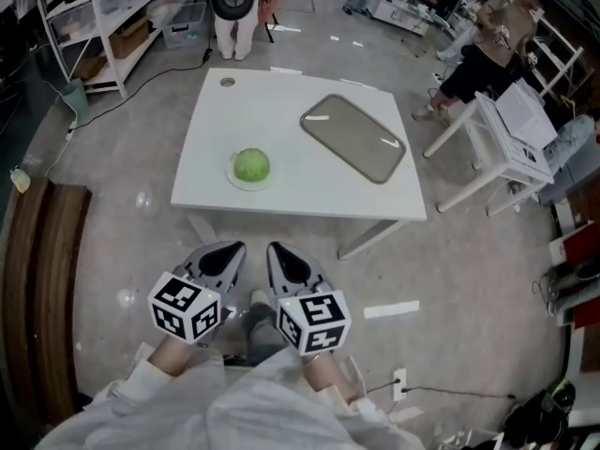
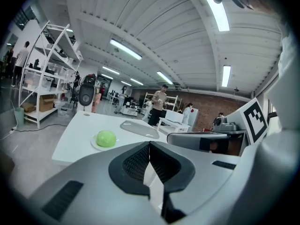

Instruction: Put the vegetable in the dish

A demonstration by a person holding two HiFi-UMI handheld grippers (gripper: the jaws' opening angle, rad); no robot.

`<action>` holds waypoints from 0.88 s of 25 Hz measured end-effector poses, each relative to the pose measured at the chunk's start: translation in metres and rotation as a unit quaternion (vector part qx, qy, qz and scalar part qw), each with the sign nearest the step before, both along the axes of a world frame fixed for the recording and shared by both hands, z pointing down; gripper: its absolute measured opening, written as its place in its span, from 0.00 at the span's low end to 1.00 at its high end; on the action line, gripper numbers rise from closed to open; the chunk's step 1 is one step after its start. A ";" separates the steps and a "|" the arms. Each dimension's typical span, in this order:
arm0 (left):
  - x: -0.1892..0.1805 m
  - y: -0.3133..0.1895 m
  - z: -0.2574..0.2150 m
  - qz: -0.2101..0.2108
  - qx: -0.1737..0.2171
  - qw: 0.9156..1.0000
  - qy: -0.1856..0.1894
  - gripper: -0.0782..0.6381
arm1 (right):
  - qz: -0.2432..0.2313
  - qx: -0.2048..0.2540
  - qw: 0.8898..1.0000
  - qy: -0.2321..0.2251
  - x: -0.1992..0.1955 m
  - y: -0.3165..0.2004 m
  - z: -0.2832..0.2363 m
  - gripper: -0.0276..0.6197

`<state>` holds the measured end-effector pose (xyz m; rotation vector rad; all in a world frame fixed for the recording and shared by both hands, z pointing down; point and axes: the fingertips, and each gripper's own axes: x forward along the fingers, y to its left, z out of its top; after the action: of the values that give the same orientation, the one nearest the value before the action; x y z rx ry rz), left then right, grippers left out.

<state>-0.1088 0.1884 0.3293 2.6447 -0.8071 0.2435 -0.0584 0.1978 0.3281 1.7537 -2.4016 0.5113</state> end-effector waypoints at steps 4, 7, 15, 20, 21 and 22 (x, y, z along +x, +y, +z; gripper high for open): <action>0.012 -0.049 0.000 -0.019 0.000 1.000 -0.005 0.12 | -0.021 0.002 1.000 0.004 0.013 -0.049 -0.003 0.06; 0.022 -0.079 0.000 -0.030 -0.002 1.000 -0.007 0.12 | -0.031 0.008 0.999 0.004 0.025 -0.081 -0.008 0.06; 0.063 -0.148 -0.009 -0.035 0.007 0.999 0.006 0.12 | -0.081 0.011 0.997 0.006 0.048 -0.144 -0.007 0.06; 0.076 -0.167 -0.005 -0.045 0.006 0.999 0.000 0.12 | -0.086 0.008 0.996 0.003 0.062 -0.165 -0.003 0.06; 0.077 -0.168 -0.002 -0.047 0.000 0.999 0.000 0.12 | -0.086 0.003 0.996 0.000 0.065 -0.166 0.000 0.06; 0.078 -0.169 0.000 -0.050 -0.005 0.999 -0.001 0.12 | -0.087 -0.003 0.996 -0.005 0.067 -0.167 0.004 0.06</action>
<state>-0.0305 0.0198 0.3295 2.5872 -0.9322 0.2220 0.0082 0.0308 0.3316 1.5234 -2.5266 0.5056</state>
